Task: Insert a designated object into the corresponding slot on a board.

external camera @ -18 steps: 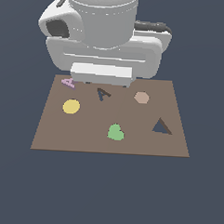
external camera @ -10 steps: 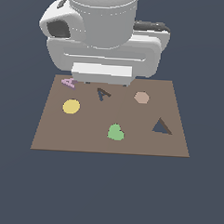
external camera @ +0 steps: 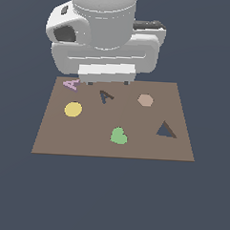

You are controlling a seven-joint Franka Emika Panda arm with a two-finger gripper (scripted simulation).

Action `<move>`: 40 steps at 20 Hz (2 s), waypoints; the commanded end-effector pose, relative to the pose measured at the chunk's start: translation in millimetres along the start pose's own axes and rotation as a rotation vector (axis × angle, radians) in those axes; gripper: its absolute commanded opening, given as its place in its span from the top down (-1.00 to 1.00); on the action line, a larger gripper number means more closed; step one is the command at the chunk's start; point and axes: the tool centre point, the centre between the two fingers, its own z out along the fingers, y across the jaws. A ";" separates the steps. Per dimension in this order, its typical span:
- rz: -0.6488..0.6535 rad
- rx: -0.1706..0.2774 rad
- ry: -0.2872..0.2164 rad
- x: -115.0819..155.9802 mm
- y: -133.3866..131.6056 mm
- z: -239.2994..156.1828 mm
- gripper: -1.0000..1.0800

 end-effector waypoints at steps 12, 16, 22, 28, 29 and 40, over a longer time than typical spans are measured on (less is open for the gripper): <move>-0.352 0.004 -0.006 -45.2 18.1 28.2 -0.92; -0.476 0.005 -0.008 -59.2 28.3 38.1 -0.92; -0.659 0.008 -0.011 -77.2 46.4 52.7 -0.92; -0.840 0.010 -0.014 -91.3 67.6 67.4 -0.92; -0.871 0.010 -0.014 -93.3 71.4 69.8 -0.92; -1.170 0.014 -0.019 -105.5 112.1 94.3 -0.92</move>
